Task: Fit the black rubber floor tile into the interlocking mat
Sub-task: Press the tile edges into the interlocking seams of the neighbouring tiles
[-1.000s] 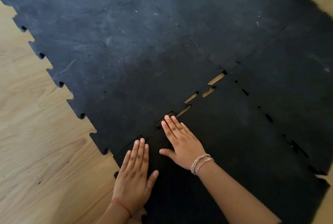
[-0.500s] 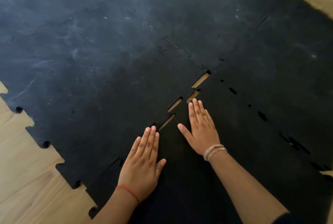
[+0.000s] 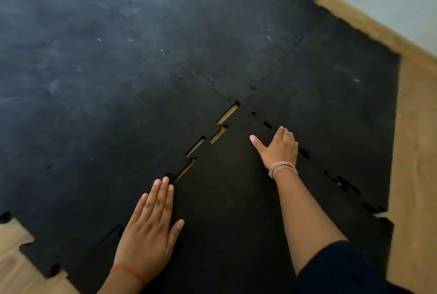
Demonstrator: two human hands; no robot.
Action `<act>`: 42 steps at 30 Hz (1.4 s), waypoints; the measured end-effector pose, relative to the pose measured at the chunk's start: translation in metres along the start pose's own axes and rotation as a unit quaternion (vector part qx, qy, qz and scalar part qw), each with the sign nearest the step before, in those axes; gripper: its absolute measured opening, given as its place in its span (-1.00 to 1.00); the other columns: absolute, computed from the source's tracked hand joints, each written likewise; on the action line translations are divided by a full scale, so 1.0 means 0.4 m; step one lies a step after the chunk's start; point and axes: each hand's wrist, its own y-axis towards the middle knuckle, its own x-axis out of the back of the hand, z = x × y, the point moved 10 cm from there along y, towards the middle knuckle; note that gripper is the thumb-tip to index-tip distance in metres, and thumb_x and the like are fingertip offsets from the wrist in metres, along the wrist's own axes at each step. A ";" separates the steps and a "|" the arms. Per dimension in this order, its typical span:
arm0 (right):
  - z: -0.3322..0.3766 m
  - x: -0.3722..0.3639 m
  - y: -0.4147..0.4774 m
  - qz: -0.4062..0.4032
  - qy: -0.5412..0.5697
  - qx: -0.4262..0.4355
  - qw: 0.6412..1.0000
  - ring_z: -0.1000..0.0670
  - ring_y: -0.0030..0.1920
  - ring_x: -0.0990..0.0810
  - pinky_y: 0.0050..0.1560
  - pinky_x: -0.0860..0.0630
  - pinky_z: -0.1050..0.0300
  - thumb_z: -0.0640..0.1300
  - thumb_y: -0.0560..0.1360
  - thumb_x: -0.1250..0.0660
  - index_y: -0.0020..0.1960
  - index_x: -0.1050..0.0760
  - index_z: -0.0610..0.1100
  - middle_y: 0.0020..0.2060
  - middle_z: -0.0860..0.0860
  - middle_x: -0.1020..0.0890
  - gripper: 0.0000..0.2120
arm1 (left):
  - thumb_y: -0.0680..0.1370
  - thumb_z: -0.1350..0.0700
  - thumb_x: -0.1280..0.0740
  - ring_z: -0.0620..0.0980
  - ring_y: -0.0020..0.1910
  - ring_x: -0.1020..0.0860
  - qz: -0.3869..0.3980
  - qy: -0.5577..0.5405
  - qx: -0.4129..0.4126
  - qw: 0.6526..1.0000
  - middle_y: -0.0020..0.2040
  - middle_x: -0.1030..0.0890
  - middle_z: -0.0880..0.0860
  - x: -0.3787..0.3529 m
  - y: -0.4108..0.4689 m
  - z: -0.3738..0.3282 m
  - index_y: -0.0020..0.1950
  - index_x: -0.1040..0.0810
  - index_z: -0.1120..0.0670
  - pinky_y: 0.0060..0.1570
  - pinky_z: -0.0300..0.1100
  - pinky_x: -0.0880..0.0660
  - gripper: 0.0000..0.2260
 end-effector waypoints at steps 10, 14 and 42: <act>-0.027 0.086 0.083 0.023 0.145 -0.064 0.987 -0.25 0.37 -0.23 0.32 -0.24 -0.16 0.30 0.27 -0.42 0.38 -0.31 -0.21 0.37 -0.19 -0.34 -0.12 | 0.58 -0.13 0.10 0.03 0.47 0.01 -0.008 0.016 0.014 1.000 0.50 0.04 0.11 0.004 0.000 -0.004 0.44 -0.11 0.23 0.43 -0.09 0.11 -0.44; -0.022 0.126 0.072 -0.036 0.174 -0.067 0.982 -0.23 0.37 -0.22 0.32 -0.21 -0.18 0.21 0.27 -0.47 0.36 -0.33 -0.20 0.37 -0.16 -0.33 -0.18 | 0.58 -0.12 0.12 0.03 0.47 0.00 -0.006 0.017 0.026 1.000 0.48 -0.18 0.16 0.002 0.007 0.002 0.43 -0.13 0.24 0.42 -0.08 0.07 -0.44; 0.370 -0.174 -0.518 0.013 -0.036 0.551 0.834 -0.04 0.49 -0.06 0.43 -0.05 0.04 0.05 0.58 -0.01 0.48 -0.06 -0.15 0.49 -0.05 -0.14 -0.47 | 0.59 -0.03 0.15 0.04 0.48 0.04 0.004 -0.024 0.121 0.992 0.51 -0.02 0.13 0.014 -0.091 0.051 0.47 -0.05 0.23 0.43 -0.10 0.13 -0.48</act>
